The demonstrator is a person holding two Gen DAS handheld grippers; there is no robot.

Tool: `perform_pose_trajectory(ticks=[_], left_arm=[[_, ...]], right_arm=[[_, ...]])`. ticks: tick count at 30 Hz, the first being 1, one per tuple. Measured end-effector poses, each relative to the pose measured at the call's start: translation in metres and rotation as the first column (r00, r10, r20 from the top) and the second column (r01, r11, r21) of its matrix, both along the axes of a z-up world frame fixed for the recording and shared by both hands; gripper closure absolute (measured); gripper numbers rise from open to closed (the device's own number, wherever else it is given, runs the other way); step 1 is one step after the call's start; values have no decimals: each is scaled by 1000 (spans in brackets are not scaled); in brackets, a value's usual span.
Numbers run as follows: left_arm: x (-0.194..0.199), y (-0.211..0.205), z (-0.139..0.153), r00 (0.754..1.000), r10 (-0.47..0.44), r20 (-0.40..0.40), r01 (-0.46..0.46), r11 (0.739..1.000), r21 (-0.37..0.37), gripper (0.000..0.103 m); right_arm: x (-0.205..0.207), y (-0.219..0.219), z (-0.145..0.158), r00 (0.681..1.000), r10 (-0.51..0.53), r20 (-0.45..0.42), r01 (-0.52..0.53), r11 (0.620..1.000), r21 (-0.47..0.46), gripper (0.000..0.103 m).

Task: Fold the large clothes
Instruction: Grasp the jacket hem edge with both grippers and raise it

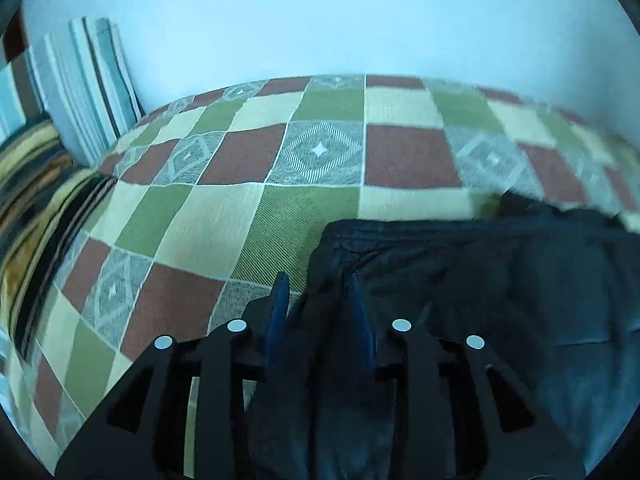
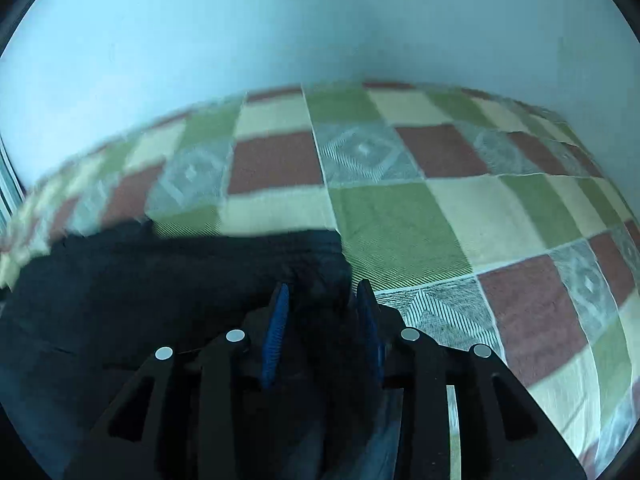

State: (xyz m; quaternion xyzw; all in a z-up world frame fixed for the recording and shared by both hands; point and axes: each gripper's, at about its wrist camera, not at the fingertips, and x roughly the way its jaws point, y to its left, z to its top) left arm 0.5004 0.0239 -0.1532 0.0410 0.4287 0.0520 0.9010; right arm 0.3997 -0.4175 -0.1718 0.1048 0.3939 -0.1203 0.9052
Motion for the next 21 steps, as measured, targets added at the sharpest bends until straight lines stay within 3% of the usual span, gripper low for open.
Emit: perform_pose_trajectory(ticks=[3,5,6,8,14,16,21], left_arm=[[-21,-24,19,998,-41,38,43,998,-45,70],[-39,-53,29,993,-94,71,100,991,-88,59],[-44,-66,31,990,-116,82,123,987,-98,58],[-51,-91,29,983,-159,96,167,983,-83,58],[-45,-132,-22,986,-162,28,161,987,21,58],[-40,-128,-38,989,-149,9,149,989,3,57],[-36,-130,-56,988,-150,22,150,988,28,56]], right_arm=[[-14,35,20,998,22,58,-24,1000,21,67],[-13,61,23,996,58,70,-60,998,30,67],[-11,72,23,995,75,69,-78,996,32,67],[-4,102,21,991,119,64,-121,992,34,67],[16,141,-8,989,148,24,-147,989,-36,66],[19,141,-22,990,141,12,-140,989,-36,60],[30,147,-45,992,124,-13,-125,989,-77,57]])
